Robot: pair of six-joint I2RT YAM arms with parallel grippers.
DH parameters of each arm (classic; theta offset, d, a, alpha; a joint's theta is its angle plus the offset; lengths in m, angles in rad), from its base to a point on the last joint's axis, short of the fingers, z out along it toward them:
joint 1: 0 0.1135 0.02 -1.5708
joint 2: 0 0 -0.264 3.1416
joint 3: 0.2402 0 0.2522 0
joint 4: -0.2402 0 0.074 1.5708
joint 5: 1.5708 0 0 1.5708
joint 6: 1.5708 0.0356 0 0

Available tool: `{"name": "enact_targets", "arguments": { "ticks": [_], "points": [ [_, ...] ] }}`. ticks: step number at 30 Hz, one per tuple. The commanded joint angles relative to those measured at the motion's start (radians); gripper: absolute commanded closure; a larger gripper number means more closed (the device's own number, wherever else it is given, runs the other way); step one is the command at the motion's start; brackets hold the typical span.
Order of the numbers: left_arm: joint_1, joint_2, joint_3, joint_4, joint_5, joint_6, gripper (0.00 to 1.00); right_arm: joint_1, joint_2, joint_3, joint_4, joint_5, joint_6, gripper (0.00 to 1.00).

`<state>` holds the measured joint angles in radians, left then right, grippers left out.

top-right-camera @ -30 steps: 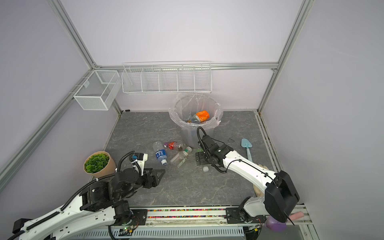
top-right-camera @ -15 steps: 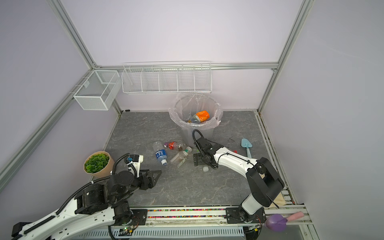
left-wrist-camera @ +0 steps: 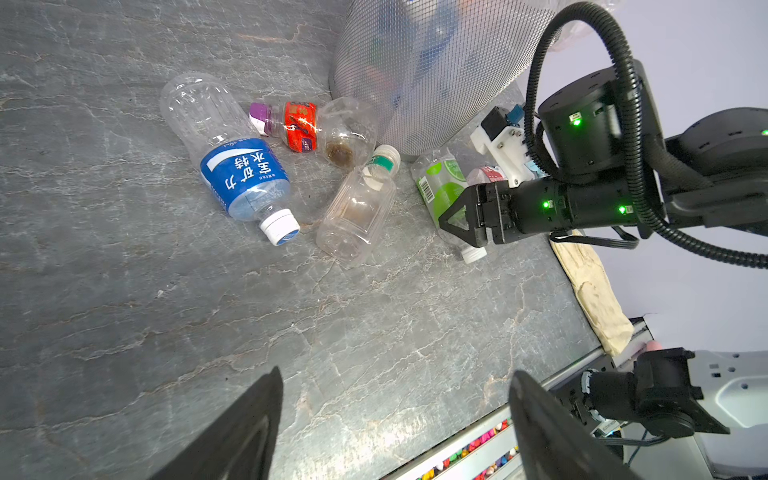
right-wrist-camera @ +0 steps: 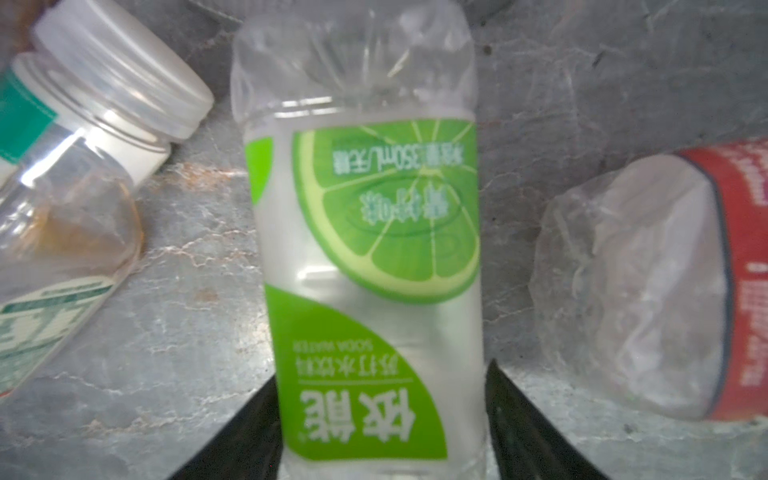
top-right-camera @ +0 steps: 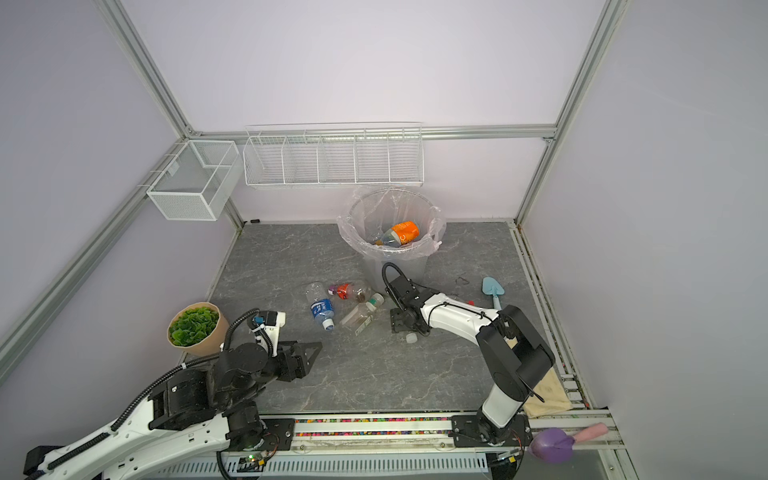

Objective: Throw the plastic bottles in the bin
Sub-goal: 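Withdraw the right gripper and lower it onto the green lime-labeled bottle, then lift the green lime-labeled bottle and carry it toward the bin with the right gripper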

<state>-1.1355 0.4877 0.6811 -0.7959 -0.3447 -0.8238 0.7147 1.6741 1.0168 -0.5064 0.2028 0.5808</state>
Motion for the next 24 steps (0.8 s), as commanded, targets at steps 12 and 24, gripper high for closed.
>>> {"name": "enact_targets", "arguments": {
  "ticks": [12,24],
  "points": [
    [-0.005,0.009,-0.005,-0.016,-0.023,-0.013,0.15,0.025,-0.093,-0.055,-0.007,0.019,0.029,0.6],
    [-0.005,0.052,0.008,0.018,-0.017,0.001,0.15,0.178,-0.325,-0.018,-0.103,0.047,0.012,0.61]
  ]
}}
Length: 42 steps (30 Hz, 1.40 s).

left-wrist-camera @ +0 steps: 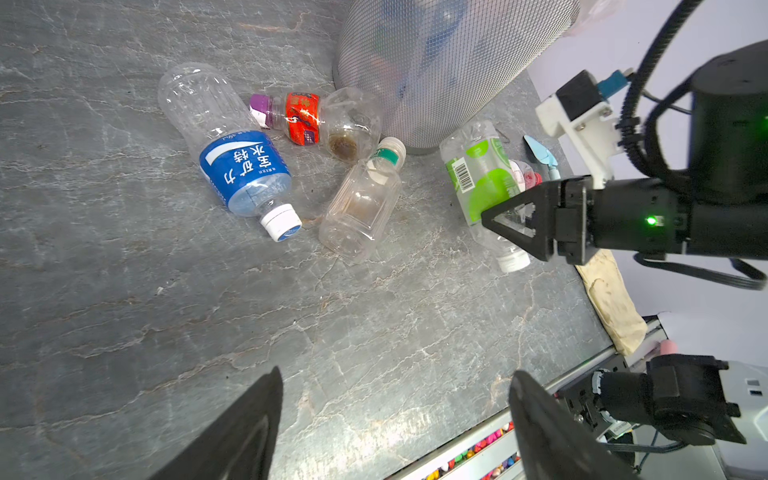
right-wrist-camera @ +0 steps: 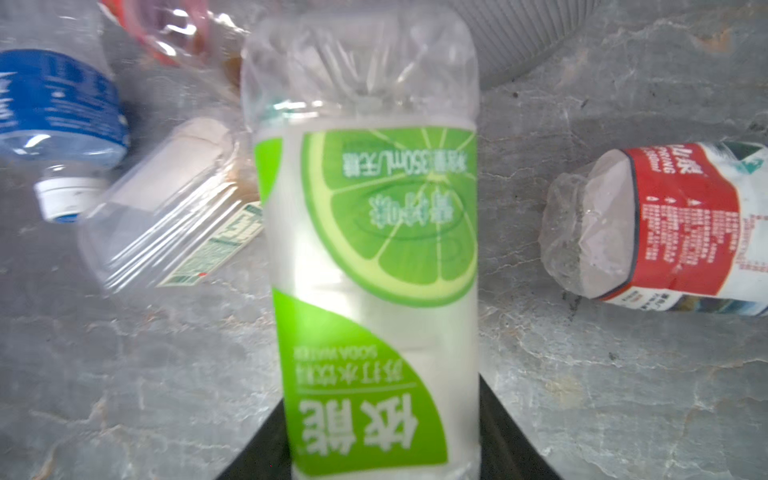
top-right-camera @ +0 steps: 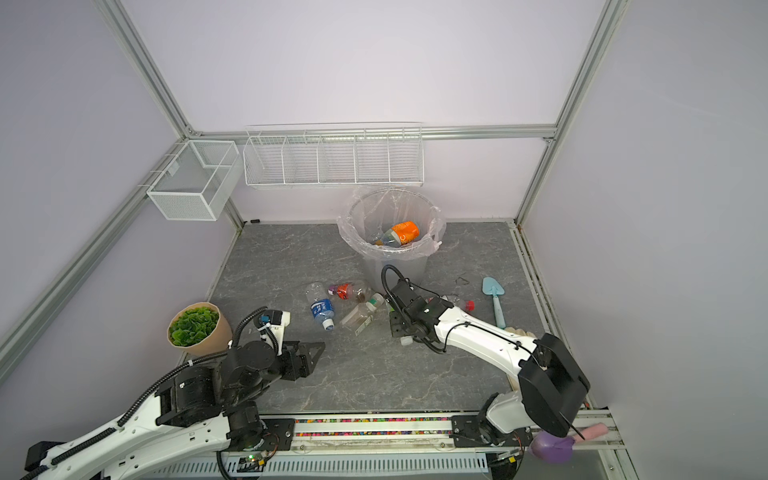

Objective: Throw the plastic bottles in the bin
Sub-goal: 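Lift the green lime-labeled bottle and carry it toward the bin with the right gripper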

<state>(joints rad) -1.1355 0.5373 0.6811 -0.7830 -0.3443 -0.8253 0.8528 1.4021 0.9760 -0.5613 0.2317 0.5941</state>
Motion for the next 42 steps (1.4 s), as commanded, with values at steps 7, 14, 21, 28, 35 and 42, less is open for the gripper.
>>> {"name": "enact_targets", "arguments": {
  "ticks": [7,14,21,28,35,42],
  "points": [
    [-0.006,0.011,0.014,0.011,-0.016,0.006,0.15,0.226,-0.154,0.183,-0.166,0.098,-0.062,0.61],
    [-0.005,0.02,0.011,0.025,0.0,0.0,0.15,0.385,-0.178,0.39,-0.231,0.201,-0.154,0.61],
    [-0.006,0.0,0.004,0.018,0.001,-0.015,0.15,0.492,-0.158,0.573,-0.285,0.323,-0.235,0.62],
    [-0.009,-0.016,0.001,0.008,-0.001,-0.023,0.15,0.53,-0.163,0.721,-0.292,0.433,-0.318,0.65],
    [-0.012,-0.013,0.0,0.006,-0.004,-0.025,0.15,0.558,-0.213,0.776,-0.209,0.509,-0.397,0.68],
    [-0.011,-0.004,-0.003,0.013,-0.009,-0.022,0.15,0.568,-0.263,0.769,-0.153,0.572,-0.44,0.68]
  ]
}}
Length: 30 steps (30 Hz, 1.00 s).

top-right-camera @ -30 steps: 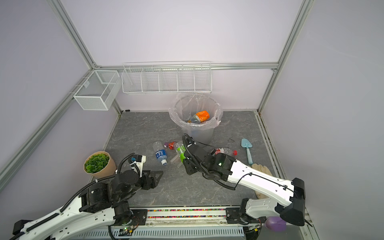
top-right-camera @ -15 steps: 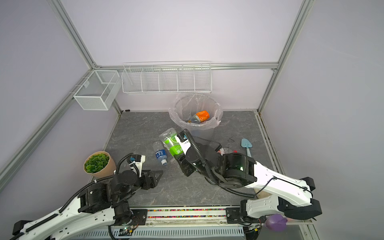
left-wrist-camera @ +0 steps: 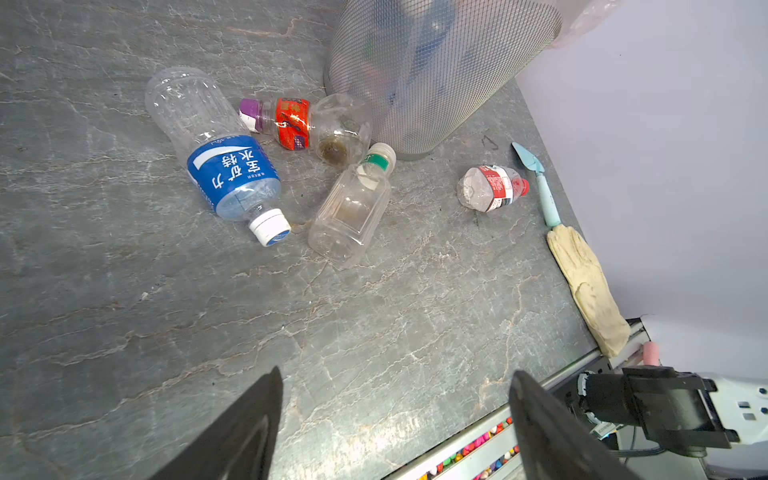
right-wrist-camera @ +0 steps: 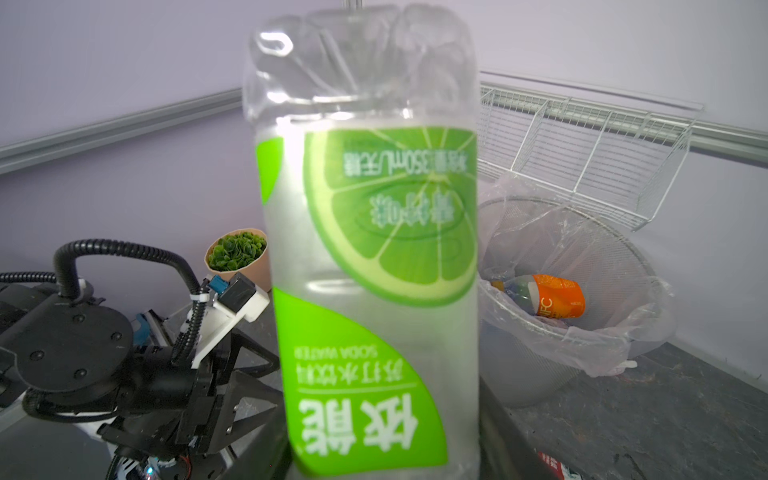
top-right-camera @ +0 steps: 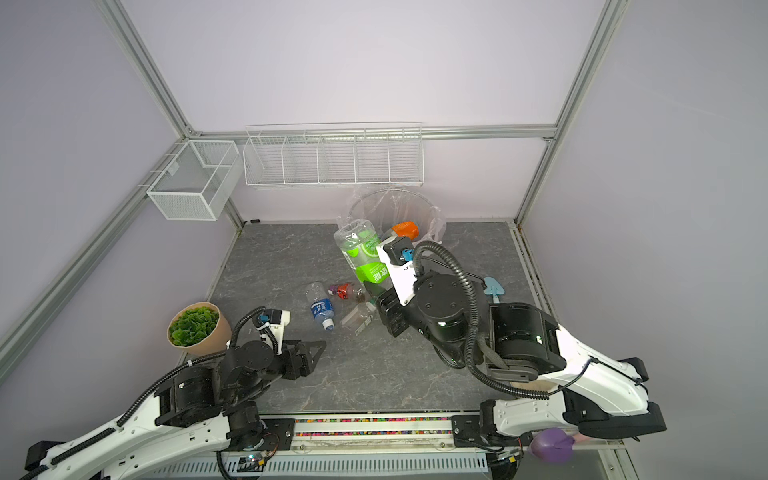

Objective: Throw the plastic bottles in the bin
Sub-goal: 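Lift the green lime-labeled bottle and carry it toward the bin with the right gripper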

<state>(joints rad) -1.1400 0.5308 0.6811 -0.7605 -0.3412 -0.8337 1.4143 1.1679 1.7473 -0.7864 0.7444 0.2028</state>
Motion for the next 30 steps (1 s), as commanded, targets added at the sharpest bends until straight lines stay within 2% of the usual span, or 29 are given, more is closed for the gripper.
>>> {"name": "enact_targets", "arguments": {
  "ticks": [1,6,19,23,30],
  "points": [
    [-0.006,0.007,-0.003,-0.008,-0.012,-0.013,0.15,0.006,-0.031,-0.002,0.076,0.072,-0.053,0.67],
    [-0.007,0.027,-0.002,0.001,-0.01,-0.006,0.15,0.006,-0.008,0.043,0.031,0.162,-0.067,0.67],
    [-0.006,0.043,0.0,0.009,-0.014,-0.003,0.15,-0.01,-0.005,0.08,0.097,0.256,-0.157,0.7],
    [-0.007,0.051,0.001,0.016,-0.009,-0.002,0.15,-0.073,0.008,0.087,0.109,0.218,-0.163,0.7],
    [-0.007,0.064,0.008,0.024,-0.002,-0.002,0.15,-0.309,0.084,0.137,0.053,-0.003,-0.076,0.71]
  ]
}}
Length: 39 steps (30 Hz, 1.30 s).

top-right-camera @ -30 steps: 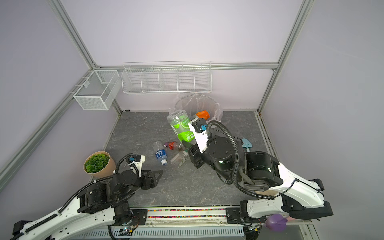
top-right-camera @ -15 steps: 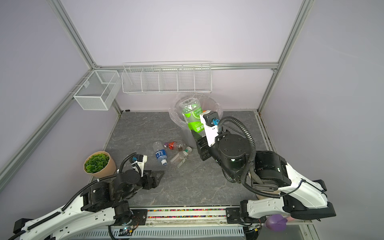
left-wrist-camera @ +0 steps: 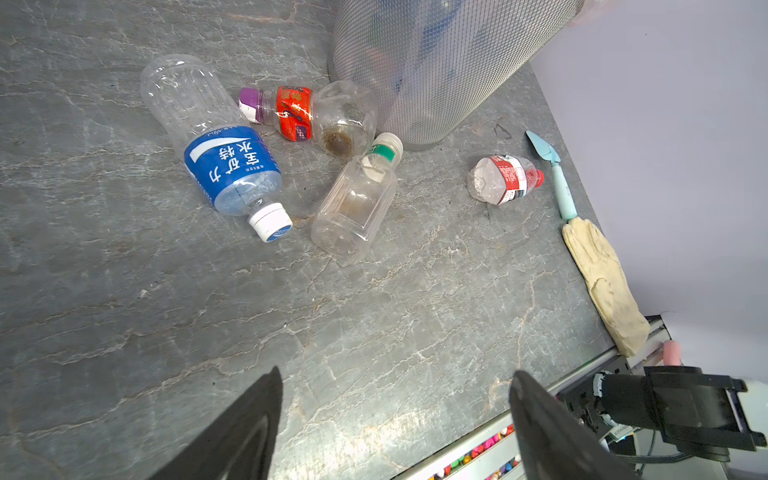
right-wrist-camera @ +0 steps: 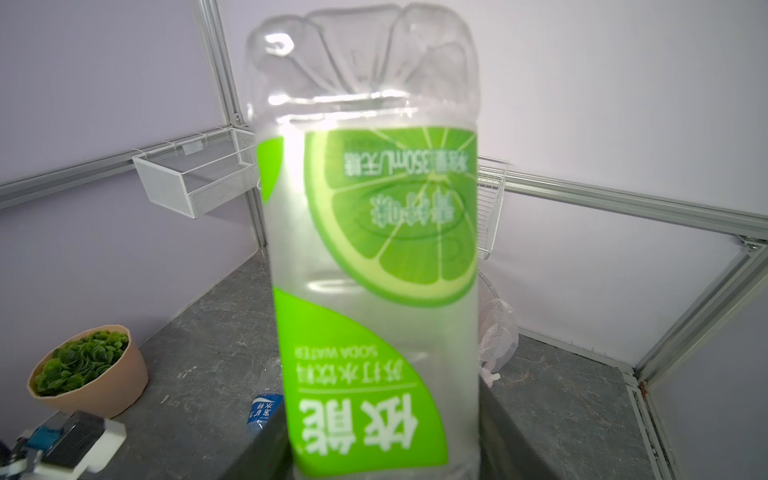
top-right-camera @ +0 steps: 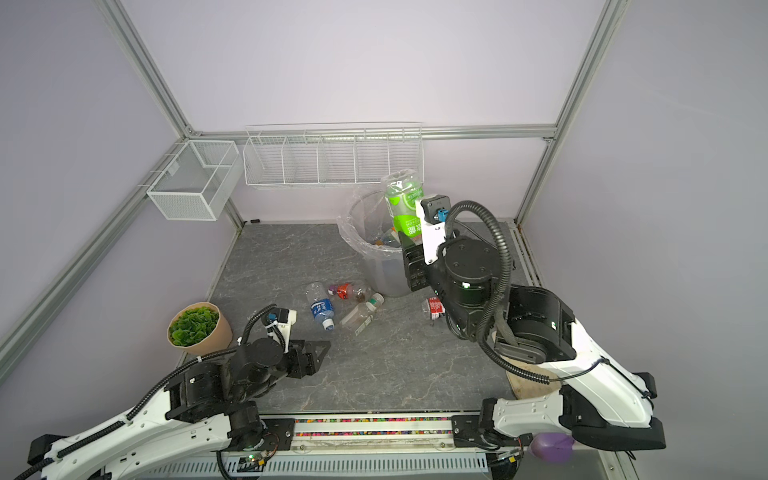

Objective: Throw the plastic bottles in the bin
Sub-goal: 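Lift the green lime-labeled bottle and carry it toward the bin with the right gripper, then lower the green bottle into the bin and open the right gripper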

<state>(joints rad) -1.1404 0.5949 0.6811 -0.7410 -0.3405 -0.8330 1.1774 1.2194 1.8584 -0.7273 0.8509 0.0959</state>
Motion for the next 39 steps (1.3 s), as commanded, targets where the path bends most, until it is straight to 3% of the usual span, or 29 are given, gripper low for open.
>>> {"name": "enact_targets", "arguments": {
  "ticks": [1,7,9,10,12,16,19,25,29,35,39],
  "points": [
    [-0.007,-0.001,0.009,0.003,-0.003,-0.003,0.15,-0.125,0.052,0.036,-0.017,-0.16,0.051,0.71],
    [-0.006,-0.005,0.027,-0.007,-0.003,-0.002,0.15,-0.452,0.254,0.098,-0.114,-0.555,0.17,0.71],
    [-0.008,-0.006,0.036,-0.013,-0.005,-0.001,0.15,-0.515,0.362,0.163,-0.212,-0.663,0.191,0.67],
    [-0.008,-0.008,0.042,-0.02,-0.005,-0.002,0.15,-0.524,0.428,0.217,-0.293,-0.683,0.186,0.6],
    [-0.009,-0.018,0.049,-0.034,-0.011,-0.002,0.15,-0.521,0.511,0.326,-0.405,-0.641,0.19,0.12],
    [-0.009,-0.052,0.047,-0.063,-0.023,-0.008,0.15,-0.474,0.445,0.326,-0.36,-0.513,0.181,0.12],
    [-0.009,-0.066,0.04,-0.066,-0.027,-0.009,0.15,-0.472,0.356,0.247,-0.276,-0.512,0.175,0.12],
    [-0.01,-0.051,0.039,-0.052,-0.016,-0.005,0.15,-0.473,0.283,0.191,-0.295,-0.489,0.191,0.12],
    [-0.01,-0.051,0.029,-0.047,-0.01,-0.008,0.15,-0.475,0.192,0.07,-0.248,-0.474,0.223,0.12],
    [-0.012,-0.073,0.011,-0.052,-0.009,-0.021,0.15,-0.531,0.072,-0.075,-0.247,-0.435,0.339,0.12],
    [-0.011,-0.073,0.004,-0.052,-0.009,-0.027,0.15,-0.616,0.027,-0.159,-0.245,-0.518,0.413,0.12]
  ]
}}
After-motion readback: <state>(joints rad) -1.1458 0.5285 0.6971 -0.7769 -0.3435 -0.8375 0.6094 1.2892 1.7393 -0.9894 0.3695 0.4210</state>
